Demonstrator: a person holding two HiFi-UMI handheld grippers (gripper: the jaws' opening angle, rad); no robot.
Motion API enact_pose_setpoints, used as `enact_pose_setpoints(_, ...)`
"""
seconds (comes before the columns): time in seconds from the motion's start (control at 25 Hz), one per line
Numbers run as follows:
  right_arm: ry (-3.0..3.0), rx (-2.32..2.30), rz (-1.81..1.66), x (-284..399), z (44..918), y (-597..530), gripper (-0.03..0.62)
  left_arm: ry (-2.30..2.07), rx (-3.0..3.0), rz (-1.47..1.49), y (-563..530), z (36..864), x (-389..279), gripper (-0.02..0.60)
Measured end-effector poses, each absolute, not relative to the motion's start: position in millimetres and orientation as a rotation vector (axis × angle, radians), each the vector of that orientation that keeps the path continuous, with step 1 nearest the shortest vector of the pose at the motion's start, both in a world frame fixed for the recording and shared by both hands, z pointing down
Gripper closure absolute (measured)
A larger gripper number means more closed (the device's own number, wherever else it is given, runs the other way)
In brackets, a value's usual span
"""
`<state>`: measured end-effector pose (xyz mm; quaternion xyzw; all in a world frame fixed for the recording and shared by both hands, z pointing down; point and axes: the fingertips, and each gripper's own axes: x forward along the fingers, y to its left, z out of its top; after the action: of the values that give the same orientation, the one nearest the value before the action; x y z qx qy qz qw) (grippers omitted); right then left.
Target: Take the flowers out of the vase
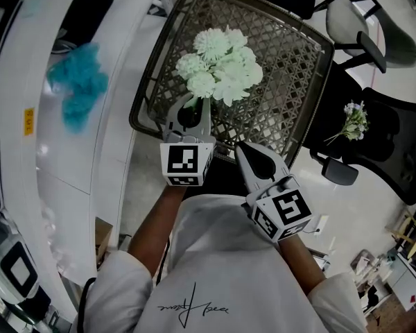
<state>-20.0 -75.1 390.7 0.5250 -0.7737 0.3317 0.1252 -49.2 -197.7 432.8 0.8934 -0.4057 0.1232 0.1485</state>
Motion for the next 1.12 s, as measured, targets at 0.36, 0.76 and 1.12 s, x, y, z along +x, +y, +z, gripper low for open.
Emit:
enact_pose_setpoints(0.36,-2.270,1.553,0.958,-14,384,-71,0.587,-1.161,2.597,0.350,-192,422,-42,0.576)
enact_pose_setpoints(0.76,-2.270,1.584,0.951,-1,381,-67,0.588,-1.153,2.625,0.329,-192,409,-26,0.577)
enact_pose_setpoints(1.12,-2.275,1.622,0.950,5,377,-62,0.588,-1.136,2.655,0.324,-189,399,-18,0.577)
